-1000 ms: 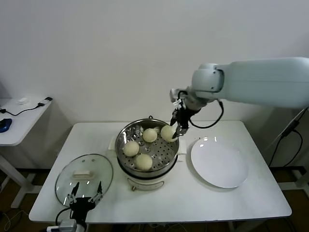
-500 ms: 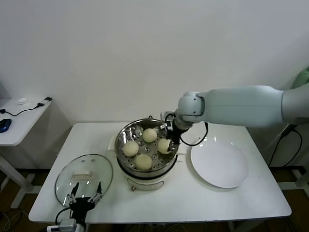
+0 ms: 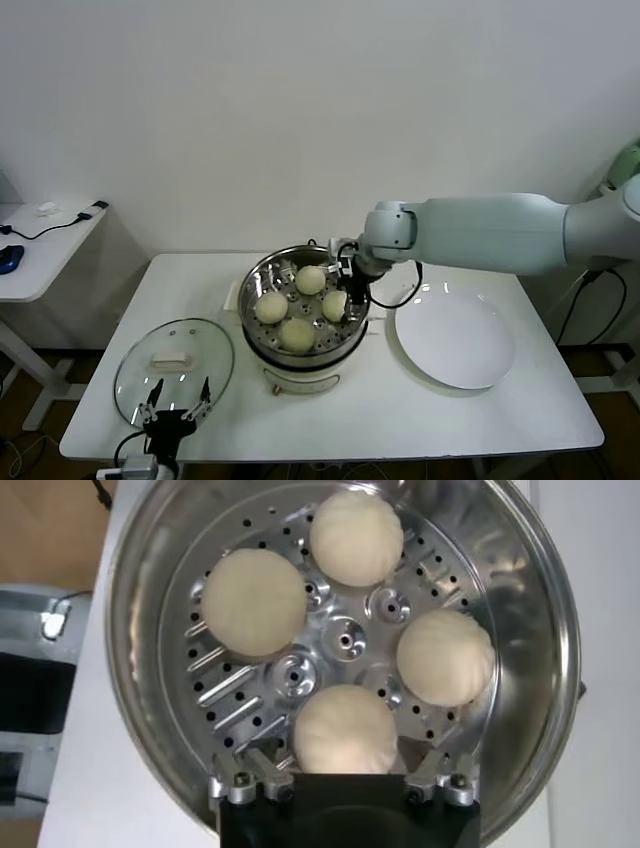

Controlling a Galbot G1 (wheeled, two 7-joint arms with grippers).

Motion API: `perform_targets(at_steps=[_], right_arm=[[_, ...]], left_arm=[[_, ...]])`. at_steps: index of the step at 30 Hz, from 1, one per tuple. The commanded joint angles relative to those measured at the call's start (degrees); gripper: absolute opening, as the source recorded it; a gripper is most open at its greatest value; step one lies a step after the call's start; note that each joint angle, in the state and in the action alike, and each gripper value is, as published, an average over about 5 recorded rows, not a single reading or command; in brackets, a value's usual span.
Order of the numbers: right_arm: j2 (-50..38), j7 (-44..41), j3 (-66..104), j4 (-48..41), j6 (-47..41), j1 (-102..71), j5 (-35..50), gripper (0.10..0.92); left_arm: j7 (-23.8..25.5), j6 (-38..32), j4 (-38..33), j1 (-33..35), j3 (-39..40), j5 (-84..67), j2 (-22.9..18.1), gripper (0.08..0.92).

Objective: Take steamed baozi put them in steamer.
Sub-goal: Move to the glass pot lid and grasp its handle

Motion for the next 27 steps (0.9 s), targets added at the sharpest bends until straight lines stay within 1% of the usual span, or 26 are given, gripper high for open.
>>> perform_targets(at_steps=[1, 3, 5, 7, 10, 14, 18, 20, 21, 23, 25, 27], right_arm=[[-10.15, -8.97, 2.52, -0.75, 8.54, 7.75, 5.37, 0.821], [-13.74, -4.87, 7.83, -1.01, 8.61, 5.86, 7.10, 0.822], [-17.30, 3.64, 16.46, -1.91, 9.45, 0.50, 7.47, 0.822], [-20.39, 12.52, 26.75, -3.42, 10.87, -6.97, 5.22, 0.823], [-24.85, 20.55, 39.94, -4.70, 12.46, -17.16, 0.74, 0.823], [-32.19, 26.19, 56.43, -2.97, 13.54, -32.64, -3.72, 0.823], [-40.50, 27.81, 69.39, 0.34, 18.78, -48.12, -6.17, 0.823], [-43.41, 28.02, 80.09, 2.18, 21.41, -59.86, -7.10, 0.823], [-43.84, 28.35, 88.15, 3.11, 22.60, -67.96, -7.54, 0.823], [-41.87, 29.69, 104.83, 4.75, 23.72, -84.95, -8.09, 0.823], [-37.60, 31.34, 118.47, 6.24, 24.93, -99.27, -8.73, 0.823], [-32.67, 32.08, 127.07, 7.73, 26.54, -108.99, -10.36, 0.823]], left_arm=[[0.22, -0.06, -0.53, 0.08, -0.37, -0.14, 0.01, 0.823], [0.20, -0.05, -0.68, 0.08, -0.53, -0.29, -0.02, 0.823], [0.16, -0.05, -0.86, 0.11, -0.67, -0.44, -0.09, 0.823], [0.13, -0.13, -1.00, 0.18, -0.83, -0.55, -0.14, 0.823], [0.12, -0.40, -1.11, 0.29, -1.12, -0.64, -0.14, 0.823], [0.10, -1.06, -1.06, 0.14, -1.65, -0.92, -0.21, 0.823], [-0.01, -1.91, -1.24, 0.08, -2.50, -1.15, -0.60, 0.823], [-0.10, -2.19, -1.30, 0.01, -2.83, -1.31, -0.88, 0.823], [-0.17, -2.30, -1.27, -0.12, -2.90, -1.40, -1.05, 0.823], [-0.28, -2.37, -1.13, -0.52, -2.86, -1.51, -1.44, 0.823], [-0.35, -2.35, -1.00, -0.97, -2.60, -1.52, -1.75, 0.823], [-0.40, -2.22, -0.95, -1.29, -2.29, -1.42, -1.94, 0.823]])
